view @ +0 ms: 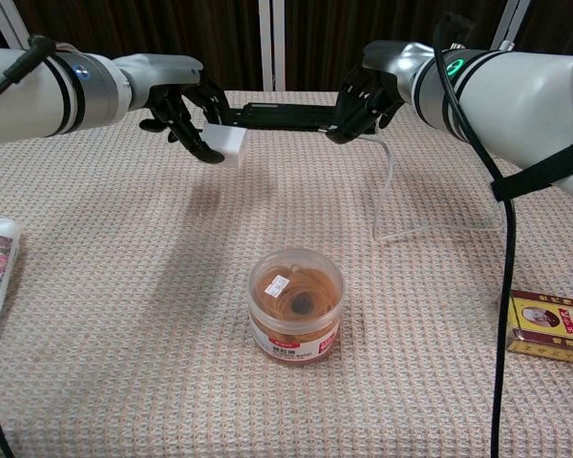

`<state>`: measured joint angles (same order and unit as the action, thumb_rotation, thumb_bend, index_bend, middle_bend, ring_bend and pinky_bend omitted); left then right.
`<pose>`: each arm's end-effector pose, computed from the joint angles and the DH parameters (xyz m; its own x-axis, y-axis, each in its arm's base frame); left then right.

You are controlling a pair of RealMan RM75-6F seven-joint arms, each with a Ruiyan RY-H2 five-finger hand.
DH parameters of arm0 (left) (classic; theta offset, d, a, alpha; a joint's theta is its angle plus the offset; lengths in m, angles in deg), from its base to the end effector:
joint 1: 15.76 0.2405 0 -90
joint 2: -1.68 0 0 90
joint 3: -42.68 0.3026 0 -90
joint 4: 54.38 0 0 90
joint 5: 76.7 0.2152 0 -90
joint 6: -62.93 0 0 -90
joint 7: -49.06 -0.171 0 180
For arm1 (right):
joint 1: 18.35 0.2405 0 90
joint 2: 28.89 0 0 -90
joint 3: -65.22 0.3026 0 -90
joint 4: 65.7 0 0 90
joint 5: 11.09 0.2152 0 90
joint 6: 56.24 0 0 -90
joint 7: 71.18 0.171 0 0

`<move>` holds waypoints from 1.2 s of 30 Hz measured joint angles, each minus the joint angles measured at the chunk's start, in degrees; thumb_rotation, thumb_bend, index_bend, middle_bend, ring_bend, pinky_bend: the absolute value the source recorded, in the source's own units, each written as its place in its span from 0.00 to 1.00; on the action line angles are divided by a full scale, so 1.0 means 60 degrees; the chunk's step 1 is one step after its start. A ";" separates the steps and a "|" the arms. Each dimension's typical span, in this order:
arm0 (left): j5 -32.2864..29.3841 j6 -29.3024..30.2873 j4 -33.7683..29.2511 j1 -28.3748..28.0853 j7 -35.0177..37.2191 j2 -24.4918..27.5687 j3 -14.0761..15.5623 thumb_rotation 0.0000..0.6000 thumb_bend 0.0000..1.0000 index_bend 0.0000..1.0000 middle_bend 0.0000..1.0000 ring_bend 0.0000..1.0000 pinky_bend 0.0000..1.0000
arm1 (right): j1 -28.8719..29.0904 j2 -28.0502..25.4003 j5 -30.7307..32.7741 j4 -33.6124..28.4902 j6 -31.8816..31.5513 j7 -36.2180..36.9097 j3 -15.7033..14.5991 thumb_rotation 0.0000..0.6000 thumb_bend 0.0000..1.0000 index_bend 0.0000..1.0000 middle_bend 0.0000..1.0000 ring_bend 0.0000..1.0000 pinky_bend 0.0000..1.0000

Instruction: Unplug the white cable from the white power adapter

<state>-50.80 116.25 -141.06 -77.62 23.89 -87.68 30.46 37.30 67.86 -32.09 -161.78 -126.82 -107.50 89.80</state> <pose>-0.1016 0.4530 -0.0445 0.2776 0.4302 0.8590 0.9596 -0.1679 -0.2260 -0.0798 -0.4212 -0.0441 0.0997 -0.3459 0.9329 -0.9935 0.0175 0.1127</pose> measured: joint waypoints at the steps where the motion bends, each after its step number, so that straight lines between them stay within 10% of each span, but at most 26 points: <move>1: 0.0057 -0.0003 0.0226 -0.0010 -0.0080 -0.0116 0.0083 1.00 0.31 0.54 0.43 0.61 0.76 | -0.0046 -0.0047 0.0003 0.0020 0.0021 0.0035 -0.0017 1.00 0.48 0.63 0.37 0.22 0.30; 10: 0.0829 0.0136 0.1628 0.0049 -0.0899 -0.0891 0.0686 1.00 0.26 0.26 0.23 0.22 0.42 | -0.0095 0.0144 0.0132 0.0815 0.0481 0.0178 -0.0174 1.00 0.48 0.63 0.35 0.22 0.28; 19: 0.2179 0.1096 0.0618 0.0944 -0.0351 0.0055 0.0670 1.00 0.26 0.23 0.22 0.21 0.40 | 0.0171 0.0756 0.0079 0.2030 0.1254 0.0472 -0.0086 1.00 0.20 0.12 0.20 0.10 0.19; 36: 0.4809 0.3527 -0.1352 0.3944 0.0851 0.3142 0.1760 1.00 0.26 0.27 0.23 0.21 0.34 | -0.2470 -0.2672 -0.3714 -0.0722 0.0435 0.2574 -0.1206 1.00 0.36 0.13 0.18 0.09 0.18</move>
<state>-21.95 137.41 -149.18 -53.96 29.00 -68.83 41.02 22.48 51.83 -54.37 -166.11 -124.21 -92.05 82.57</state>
